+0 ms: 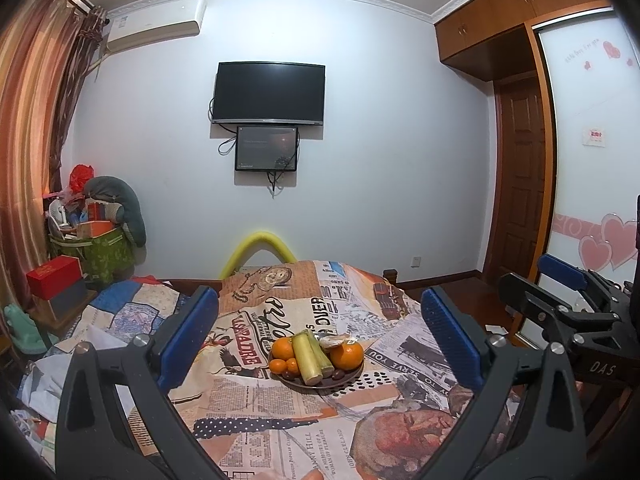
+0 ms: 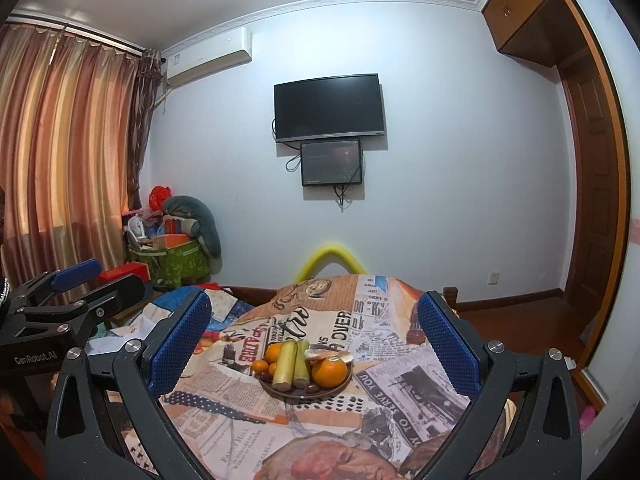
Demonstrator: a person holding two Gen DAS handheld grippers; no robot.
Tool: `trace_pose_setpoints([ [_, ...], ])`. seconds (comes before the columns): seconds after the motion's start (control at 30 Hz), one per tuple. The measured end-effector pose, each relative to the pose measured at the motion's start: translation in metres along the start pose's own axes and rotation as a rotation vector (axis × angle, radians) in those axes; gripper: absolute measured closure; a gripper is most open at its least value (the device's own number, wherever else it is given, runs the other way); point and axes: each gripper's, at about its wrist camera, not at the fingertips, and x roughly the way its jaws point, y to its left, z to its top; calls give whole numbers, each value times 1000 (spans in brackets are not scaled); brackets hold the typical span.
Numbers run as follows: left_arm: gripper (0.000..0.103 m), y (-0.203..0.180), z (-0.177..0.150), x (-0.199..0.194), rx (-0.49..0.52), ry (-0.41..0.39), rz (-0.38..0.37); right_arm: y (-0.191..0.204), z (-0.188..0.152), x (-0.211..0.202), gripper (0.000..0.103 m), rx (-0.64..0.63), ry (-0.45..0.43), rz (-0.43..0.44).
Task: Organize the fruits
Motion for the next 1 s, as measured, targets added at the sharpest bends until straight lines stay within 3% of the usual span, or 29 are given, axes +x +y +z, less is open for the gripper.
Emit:
trace_pose_setpoints([
  [1.0, 0, 1, 0, 3, -6, 10, -13, -2, 4, -1, 0, -1, 0, 1],
])
